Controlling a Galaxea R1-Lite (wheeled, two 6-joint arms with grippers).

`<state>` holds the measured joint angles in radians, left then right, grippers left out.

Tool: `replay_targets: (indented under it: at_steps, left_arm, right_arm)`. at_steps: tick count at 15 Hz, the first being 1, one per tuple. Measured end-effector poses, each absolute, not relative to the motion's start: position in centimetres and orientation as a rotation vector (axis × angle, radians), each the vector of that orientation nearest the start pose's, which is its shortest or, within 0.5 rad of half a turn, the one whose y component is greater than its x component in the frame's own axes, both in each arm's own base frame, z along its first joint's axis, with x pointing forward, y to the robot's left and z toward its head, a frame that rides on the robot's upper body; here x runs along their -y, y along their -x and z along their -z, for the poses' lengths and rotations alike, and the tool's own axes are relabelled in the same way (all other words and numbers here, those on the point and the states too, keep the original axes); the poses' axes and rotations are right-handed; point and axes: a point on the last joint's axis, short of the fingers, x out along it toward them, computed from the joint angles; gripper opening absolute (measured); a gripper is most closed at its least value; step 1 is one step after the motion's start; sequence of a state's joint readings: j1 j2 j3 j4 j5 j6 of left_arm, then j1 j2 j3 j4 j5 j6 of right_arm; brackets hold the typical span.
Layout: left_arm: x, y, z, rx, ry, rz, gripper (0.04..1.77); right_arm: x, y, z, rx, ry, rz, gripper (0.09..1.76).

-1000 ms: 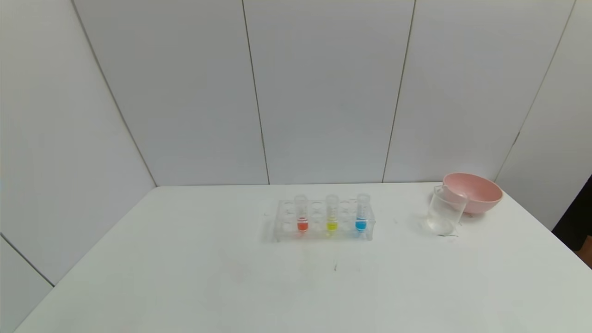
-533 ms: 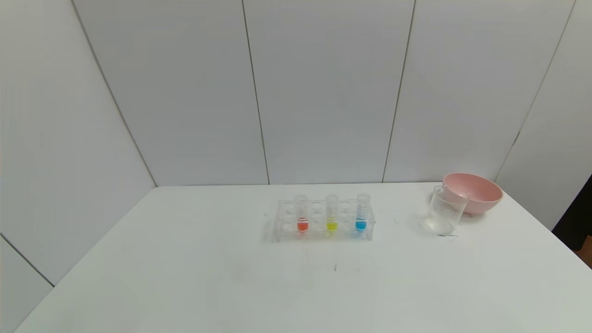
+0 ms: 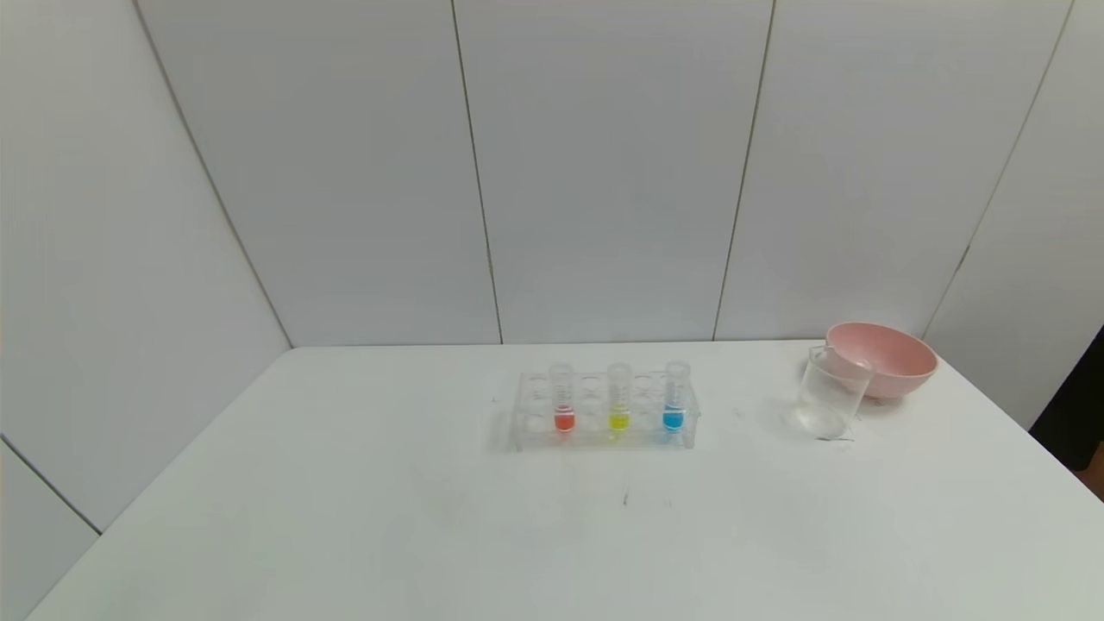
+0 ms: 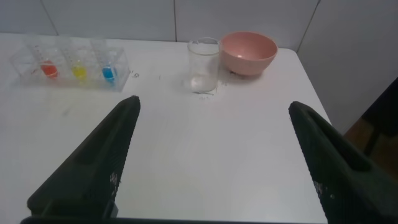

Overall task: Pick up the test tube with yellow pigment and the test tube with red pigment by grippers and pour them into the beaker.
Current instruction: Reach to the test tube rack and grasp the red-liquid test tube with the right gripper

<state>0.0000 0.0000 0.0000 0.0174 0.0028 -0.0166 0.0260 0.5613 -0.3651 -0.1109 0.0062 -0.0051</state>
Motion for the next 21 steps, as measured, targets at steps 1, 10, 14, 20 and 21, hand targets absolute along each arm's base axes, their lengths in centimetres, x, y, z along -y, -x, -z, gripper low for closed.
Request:
replay_targets:
  at_steps: [1,10,14,20,21]
  left_arm:
    - [0.0,2.3,-7.4,-0.017,0.017,-0.003,1.72]
    - [0.0,2.3,-7.4,-0.017,0.017,-0.003,1.72]
    - [0.0,2.3,-7.4,-0.017,0.017,-0.003,1.72]
    - [0.0,2.3,-7.4,-0.017,0.017,-0.003,1.72]
    - [0.0,2.3,-7.4,-0.017,0.017,-0.003,1.72]
  right_arm:
    - [-0.2,-4.9,-19.7,-0.106,0.006,-0.036,1.71]
    - [-6.1,-18.3,-18.0,-0.302,-0.015,-0.244,1.71]
    - [-12.3,-19.2,-16.8,-0.362,-0.022,-0.277,1.71]
    - [-20.6,-21.0,-15.7,-0.365,0.024,-0.307,1.71]
    - [-21.9,-21.5,-15.4,-0.365,0.027,-0.302,1.71]
